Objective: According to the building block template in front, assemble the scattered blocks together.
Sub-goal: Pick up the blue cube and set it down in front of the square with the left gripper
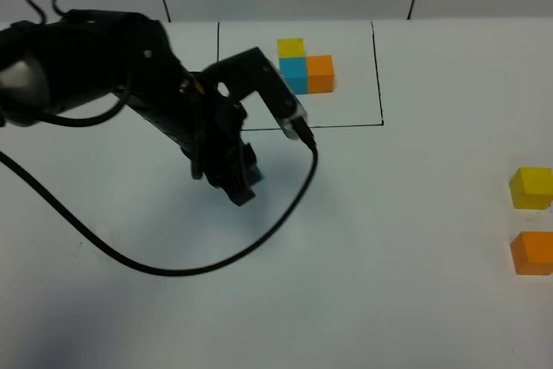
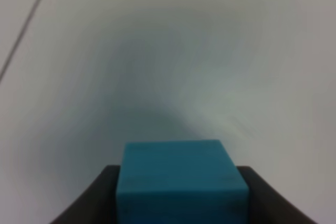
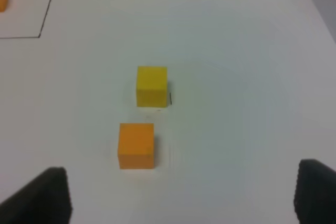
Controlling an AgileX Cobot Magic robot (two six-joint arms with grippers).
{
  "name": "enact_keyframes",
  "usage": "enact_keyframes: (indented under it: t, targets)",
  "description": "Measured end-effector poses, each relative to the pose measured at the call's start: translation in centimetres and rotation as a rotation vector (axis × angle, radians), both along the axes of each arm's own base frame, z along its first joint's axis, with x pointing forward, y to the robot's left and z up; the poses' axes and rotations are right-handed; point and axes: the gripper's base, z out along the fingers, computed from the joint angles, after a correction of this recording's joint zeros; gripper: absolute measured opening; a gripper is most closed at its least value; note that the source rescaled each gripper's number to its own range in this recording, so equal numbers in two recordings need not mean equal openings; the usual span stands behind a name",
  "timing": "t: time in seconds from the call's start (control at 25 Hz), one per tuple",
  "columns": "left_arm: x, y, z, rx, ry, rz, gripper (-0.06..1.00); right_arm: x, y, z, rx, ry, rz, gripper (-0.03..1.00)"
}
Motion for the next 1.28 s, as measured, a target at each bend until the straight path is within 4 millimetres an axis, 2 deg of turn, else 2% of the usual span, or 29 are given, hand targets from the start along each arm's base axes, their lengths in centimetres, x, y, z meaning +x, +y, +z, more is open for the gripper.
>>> enact_keyframes:
  t: [0.16,0.44,0.8,1.08,1.12,1.16,1.2,1.28]
  targets:
    - [-1.4,-3.7,-1.4,0.095,0.04,-0.177,0.01,0.0,0.0,0.0,0.0,0.0,0.0,0.73]
    - [-3.4,-7.0,-5.0,0.189,0.072,-0.318,0.01,0.0,0.0,0.0,0.0,0.0,0.0,0.73]
    - [-3.2,-7.4,-8.5,0.253,0.097,-0.375,0.01,0.0,0.0,0.0,0.001,0.0,0.0,0.73]
    - [-3.2,-7.4,-8.5,0.249,0.092,-0.378,0.01,0.0,0.0,0.0,0.0,0.0,0.0,0.73]
    - [-3.2,-7.4,-8.5,0.249,0.092,-0.378,0.05,0.0,0.0,0.0,0.0,0.0,0.0,0.73]
    - [-3.2,-7.4,-8.4,0.247,0.089,-0.379,0.17,0.0,0.0,0.0,0.0,0.0,0.0,0.73]
    - [-3.2,-7.4,-8.1,0.247,0.09,-0.379,0.31,0.0,0.0,0.0,0.0,0.0,0.0,0.73]
    - [-3.3,-7.3,-6.9,0.237,0.077,-0.38,0.72,0.0,0.0,0.0,0.0,0.0,0.0,0.73]
